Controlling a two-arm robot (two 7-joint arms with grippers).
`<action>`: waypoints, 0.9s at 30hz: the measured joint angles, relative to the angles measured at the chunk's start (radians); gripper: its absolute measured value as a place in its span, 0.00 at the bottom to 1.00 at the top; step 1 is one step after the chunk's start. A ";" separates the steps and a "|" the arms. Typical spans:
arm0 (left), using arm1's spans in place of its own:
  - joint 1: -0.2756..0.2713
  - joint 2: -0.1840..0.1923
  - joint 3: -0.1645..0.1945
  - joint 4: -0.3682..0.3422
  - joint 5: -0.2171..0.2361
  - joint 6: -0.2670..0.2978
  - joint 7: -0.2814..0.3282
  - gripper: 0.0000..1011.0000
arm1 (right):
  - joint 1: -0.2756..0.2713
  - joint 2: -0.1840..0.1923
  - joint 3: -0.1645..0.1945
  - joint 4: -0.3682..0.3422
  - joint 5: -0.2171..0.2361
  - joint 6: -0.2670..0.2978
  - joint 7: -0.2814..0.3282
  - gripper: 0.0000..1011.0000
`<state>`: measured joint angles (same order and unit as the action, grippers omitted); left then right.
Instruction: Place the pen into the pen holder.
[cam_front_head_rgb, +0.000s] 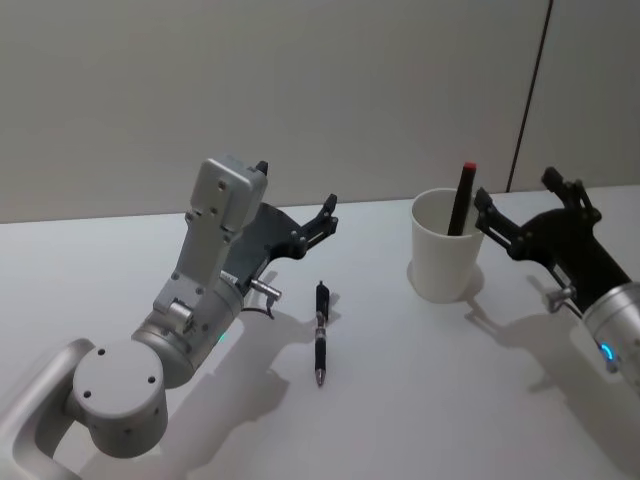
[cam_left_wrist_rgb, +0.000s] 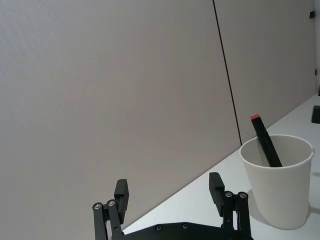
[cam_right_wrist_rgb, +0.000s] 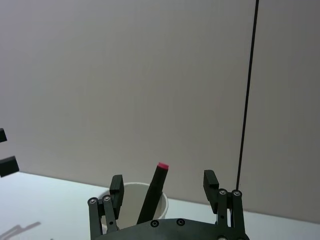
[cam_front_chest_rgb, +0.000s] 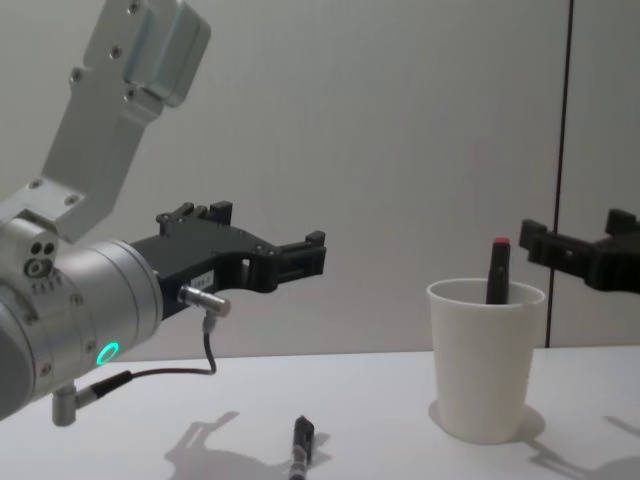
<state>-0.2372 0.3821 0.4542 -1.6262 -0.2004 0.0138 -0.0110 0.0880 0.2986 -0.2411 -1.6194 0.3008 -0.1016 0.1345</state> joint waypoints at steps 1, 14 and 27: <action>0.000 0.000 0.000 0.000 0.000 0.000 0.000 0.99 | -0.007 0.003 0.001 -0.011 -0.001 0.010 -0.005 0.99; 0.000 0.000 0.000 0.000 0.000 0.000 0.000 0.99 | -0.096 0.037 0.015 -0.139 -0.012 0.128 -0.064 0.99; 0.000 0.000 0.000 0.000 0.000 0.000 0.000 0.99 | -0.103 0.039 0.016 -0.147 -0.013 0.136 -0.068 0.99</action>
<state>-0.2372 0.3821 0.4542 -1.6262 -0.2004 0.0138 -0.0110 -0.0147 0.3375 -0.2254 -1.7664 0.2873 0.0343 0.0666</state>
